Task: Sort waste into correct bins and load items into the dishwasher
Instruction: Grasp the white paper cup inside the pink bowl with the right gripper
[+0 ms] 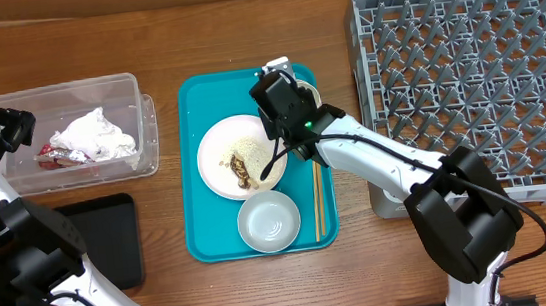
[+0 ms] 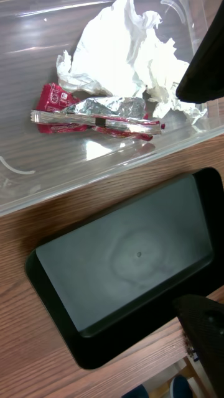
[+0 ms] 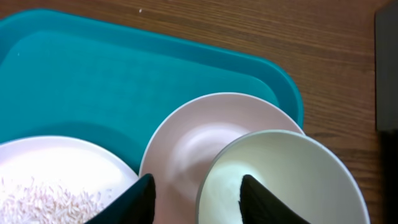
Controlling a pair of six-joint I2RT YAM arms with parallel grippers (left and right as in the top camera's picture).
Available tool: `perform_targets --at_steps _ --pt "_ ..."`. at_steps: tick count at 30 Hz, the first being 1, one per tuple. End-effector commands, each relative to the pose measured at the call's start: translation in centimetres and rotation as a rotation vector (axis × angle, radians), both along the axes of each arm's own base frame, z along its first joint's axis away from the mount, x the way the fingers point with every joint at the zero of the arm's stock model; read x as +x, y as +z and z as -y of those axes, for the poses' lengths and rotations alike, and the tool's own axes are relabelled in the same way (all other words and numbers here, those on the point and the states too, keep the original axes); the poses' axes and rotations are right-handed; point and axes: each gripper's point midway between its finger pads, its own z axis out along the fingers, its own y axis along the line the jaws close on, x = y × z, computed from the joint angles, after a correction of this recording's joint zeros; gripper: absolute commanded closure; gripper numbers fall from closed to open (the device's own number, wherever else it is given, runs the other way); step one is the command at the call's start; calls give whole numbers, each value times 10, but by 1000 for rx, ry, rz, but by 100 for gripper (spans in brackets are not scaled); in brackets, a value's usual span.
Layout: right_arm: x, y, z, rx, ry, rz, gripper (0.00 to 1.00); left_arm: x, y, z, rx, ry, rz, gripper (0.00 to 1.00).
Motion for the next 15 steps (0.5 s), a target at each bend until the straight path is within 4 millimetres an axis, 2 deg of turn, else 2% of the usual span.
perform_targets --at_steps 1,7,12,15 --pt "5 11 -5 16 -1 26 65 -2 15 2 20 11 37 0" --pt "3 -5 -5 -5 1 -4 73 -2 15 2 20 11 37 0" --pt "5 -1 -6 3 1 7 77 -2 15 2 20 11 37 0" --pt "8 6 -9 13 1 18 86 -2 15 2 20 11 37 0"
